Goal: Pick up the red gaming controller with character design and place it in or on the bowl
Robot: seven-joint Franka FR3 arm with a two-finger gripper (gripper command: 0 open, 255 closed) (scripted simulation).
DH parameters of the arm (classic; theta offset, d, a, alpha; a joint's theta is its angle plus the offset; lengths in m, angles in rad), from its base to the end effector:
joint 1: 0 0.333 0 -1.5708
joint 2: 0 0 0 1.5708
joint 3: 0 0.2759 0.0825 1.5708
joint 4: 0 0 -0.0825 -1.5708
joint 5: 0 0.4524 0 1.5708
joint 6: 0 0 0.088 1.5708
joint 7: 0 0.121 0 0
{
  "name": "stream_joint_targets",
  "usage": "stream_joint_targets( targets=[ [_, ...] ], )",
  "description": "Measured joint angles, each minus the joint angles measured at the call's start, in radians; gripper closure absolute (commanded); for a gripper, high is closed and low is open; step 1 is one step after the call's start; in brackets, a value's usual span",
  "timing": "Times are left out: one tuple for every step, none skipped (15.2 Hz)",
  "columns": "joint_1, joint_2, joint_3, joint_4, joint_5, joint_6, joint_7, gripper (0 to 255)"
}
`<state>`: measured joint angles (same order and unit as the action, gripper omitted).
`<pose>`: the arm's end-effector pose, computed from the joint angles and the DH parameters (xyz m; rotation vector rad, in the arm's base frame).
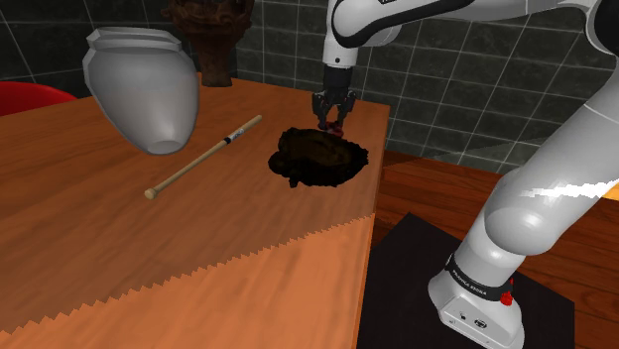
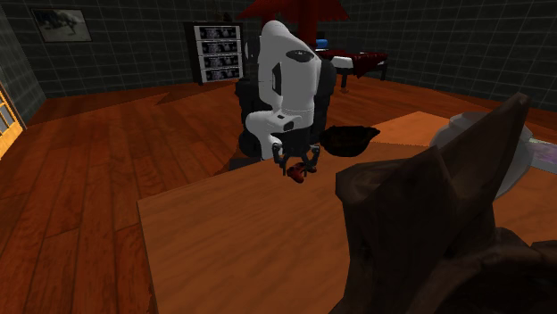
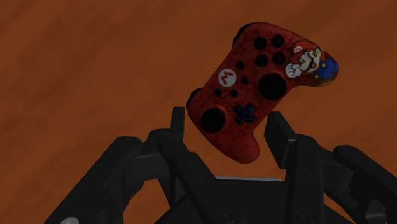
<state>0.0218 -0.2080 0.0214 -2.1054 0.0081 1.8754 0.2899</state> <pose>0.5635 0.0253 0.4301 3.1165 -0.3912 -0.0350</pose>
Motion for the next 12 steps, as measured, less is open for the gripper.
stream_joint_targets(
  targets=[
    [0.000,0.000,0.000,0.000,0.000,0.000,0.000,255],
    [0.000,0.000,0.000,0.000,0.000,0.000,0.000,255],
    [0.000,0.000,0.000,0.000,0.000,0.000,0.000,255],
    [0.000,0.000,0.000,0.000,0.000,0.000,0.000,255],
    [0.000,0.000,0.000,0.000,0.000,0.000,0.000,255],
    [0.000,0.000,0.000,0.000,0.000,0.000,0.000,255],
    [0.000,0.000,0.000,0.000,0.000,0.000,0.000,255],
    [0.000,0.000,0.000,0.000,0.000,0.001,0.000,255],
    [0.000,0.000,0.000,0.000,0.000,0.000,0.000,255],
    [0.000,-0.001,0.000,0.005,0.000,-0.006,0.000,255],
    [0.000,0.000,0.000,0.015,0.000,-0.015,-0.001,255],
    [0.000,-0.003,0.000,0.024,0.000,-0.027,0.001,255]
  ],
)
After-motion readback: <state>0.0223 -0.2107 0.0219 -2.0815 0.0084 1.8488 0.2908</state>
